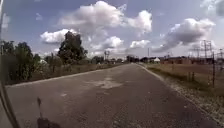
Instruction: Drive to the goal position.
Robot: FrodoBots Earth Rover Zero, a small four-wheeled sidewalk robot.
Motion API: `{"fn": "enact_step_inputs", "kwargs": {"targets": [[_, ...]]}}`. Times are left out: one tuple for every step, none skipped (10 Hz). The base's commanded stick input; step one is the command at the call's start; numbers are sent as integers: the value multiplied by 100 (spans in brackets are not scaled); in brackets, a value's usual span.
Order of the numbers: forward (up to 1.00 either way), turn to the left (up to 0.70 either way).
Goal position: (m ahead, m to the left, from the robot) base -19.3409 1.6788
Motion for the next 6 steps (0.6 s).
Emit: {"fn": "enact_step_inputs", "kwargs": {"targets": [[4,0],[4,0],[4,0],[4,0],[4,0],[4,0]]}}
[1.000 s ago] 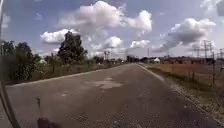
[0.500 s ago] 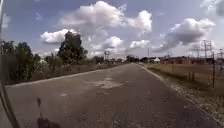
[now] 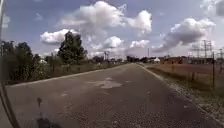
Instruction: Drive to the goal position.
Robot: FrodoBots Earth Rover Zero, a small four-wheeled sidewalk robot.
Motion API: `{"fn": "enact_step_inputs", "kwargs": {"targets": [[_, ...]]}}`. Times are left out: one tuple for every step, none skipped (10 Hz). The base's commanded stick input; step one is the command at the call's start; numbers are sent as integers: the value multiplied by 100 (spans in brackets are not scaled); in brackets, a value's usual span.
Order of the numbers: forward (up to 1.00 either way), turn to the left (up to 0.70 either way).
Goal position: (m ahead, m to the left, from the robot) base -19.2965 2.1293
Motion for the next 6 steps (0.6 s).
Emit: {"fn": "enact_step_inputs", "kwargs": {"targets": [[4,0],[4,0],[4,0],[4,0],[4,0],[4,0]]}}
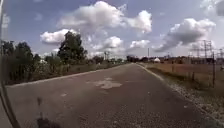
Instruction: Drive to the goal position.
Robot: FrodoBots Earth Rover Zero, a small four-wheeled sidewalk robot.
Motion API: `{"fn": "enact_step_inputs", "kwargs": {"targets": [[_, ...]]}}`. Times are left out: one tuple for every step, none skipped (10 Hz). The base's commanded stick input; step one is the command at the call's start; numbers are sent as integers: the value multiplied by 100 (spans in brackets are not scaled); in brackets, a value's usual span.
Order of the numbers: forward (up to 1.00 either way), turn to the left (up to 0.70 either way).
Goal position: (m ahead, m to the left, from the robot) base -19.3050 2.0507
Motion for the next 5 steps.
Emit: {"fn": "enact_step_inputs", "kwargs": {"targets": [[4,0],[4,0],[4,0],[4,0],[4,0]]}}
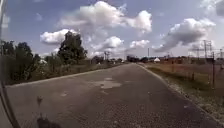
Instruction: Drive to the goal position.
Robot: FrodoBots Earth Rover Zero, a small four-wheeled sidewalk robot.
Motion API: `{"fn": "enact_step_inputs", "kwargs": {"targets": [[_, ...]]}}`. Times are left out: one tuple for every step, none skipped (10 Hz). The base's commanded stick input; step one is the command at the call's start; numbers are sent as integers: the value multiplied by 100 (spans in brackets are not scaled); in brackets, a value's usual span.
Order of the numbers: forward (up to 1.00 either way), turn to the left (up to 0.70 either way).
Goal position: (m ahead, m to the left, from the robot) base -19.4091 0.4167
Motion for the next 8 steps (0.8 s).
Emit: {"fn": "enact_step_inputs", "kwargs": {"targets": [[4,0],[4,0],[4,0],[4,0],[4,0],[4,0],[4,0],[4,0]]}}
